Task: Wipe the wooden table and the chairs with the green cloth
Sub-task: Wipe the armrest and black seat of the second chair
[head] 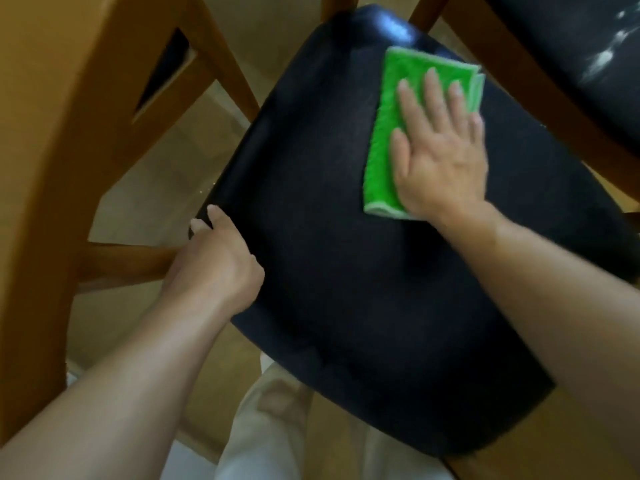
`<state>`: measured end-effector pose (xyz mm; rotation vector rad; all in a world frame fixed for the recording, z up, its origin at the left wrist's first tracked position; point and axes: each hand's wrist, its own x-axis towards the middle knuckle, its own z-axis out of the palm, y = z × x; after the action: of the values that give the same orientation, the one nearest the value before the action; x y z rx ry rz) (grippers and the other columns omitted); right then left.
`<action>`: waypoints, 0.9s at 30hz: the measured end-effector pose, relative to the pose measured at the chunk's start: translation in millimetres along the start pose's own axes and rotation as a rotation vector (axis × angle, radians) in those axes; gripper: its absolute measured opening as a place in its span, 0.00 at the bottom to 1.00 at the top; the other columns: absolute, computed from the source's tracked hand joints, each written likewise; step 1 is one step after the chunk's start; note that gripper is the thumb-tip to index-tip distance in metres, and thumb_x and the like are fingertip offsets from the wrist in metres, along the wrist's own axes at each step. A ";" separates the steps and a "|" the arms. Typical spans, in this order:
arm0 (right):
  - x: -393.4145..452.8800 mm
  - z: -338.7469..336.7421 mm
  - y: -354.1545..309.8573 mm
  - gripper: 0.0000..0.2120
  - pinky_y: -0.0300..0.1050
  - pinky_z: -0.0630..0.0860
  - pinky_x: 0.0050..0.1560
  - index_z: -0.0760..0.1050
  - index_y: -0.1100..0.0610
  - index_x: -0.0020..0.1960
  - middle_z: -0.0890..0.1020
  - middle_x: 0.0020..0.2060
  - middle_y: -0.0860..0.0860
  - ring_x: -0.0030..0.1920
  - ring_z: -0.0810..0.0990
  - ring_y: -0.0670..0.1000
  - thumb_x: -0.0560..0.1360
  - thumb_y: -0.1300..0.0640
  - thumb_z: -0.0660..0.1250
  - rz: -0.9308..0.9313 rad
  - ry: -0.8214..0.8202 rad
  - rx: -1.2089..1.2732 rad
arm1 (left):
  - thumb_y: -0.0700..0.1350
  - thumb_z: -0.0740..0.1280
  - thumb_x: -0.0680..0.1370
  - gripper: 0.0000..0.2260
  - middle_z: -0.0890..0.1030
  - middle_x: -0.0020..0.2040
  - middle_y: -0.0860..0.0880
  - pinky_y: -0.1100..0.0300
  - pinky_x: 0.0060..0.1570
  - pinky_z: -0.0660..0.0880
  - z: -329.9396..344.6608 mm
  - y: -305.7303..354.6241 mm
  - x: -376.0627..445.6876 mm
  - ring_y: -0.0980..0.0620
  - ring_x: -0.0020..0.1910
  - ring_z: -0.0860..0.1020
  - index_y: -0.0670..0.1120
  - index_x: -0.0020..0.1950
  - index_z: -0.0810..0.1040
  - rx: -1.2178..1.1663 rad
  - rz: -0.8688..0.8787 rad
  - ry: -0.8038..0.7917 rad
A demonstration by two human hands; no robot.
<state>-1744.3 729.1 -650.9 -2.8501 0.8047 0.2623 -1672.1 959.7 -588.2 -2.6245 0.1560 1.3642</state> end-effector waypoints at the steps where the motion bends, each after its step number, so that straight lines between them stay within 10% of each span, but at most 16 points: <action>1: 2.9 -1.8 5.1 0.27 0.60 0.50 0.76 0.51 0.47 0.80 0.52 0.79 0.53 0.78 0.50 0.58 0.82 0.44 0.46 0.055 0.008 0.012 | 0.46 0.59 0.83 0.35 0.43 0.79 0.41 0.46 0.67 0.66 1.1 1.1 1.5 0.38 0.74 0.61 0.41 0.78 0.36 0.029 -0.006 -0.015; 8: -85.0 29.6 -59.5 0.30 0.65 0.49 0.74 0.51 0.52 0.80 0.53 0.79 0.58 0.78 0.50 0.63 0.81 0.43 0.48 0.042 0.006 -0.006 | 0.43 0.63 0.79 0.30 0.72 0.61 0.30 0.48 0.45 0.68 9.7 -3.5 4.9 0.32 0.56 0.74 0.36 0.75 0.52 0.076 0.106 0.141; 17: -229.0 69.7 -71.2 0.30 0.63 0.53 0.74 0.61 0.50 0.77 0.62 0.77 0.54 0.76 0.59 0.60 0.78 0.42 0.59 -0.579 -0.067 -0.103 | 0.44 0.58 0.81 0.34 0.43 0.78 0.37 0.43 0.69 0.60 16.4 5.1 2.0 0.37 0.76 0.52 0.38 0.78 0.39 0.099 0.046 0.093; 27: -129.1 15.0 63.9 0.32 0.62 0.54 0.74 0.57 0.56 0.78 0.60 0.77 0.55 0.77 0.59 0.56 0.79 0.41 0.51 -0.017 -0.028 -0.099 | 0.53 0.60 0.81 0.36 0.39 0.78 0.41 0.48 0.74 0.54 36.7 37.7 -35.5 0.43 0.78 0.46 0.43 0.79 0.41 0.172 0.412 0.160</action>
<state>-1888.3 743.1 -645.1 -2.9368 0.7823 0.3492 -1728.4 930.7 -584.0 -2.6435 0.8372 1.1773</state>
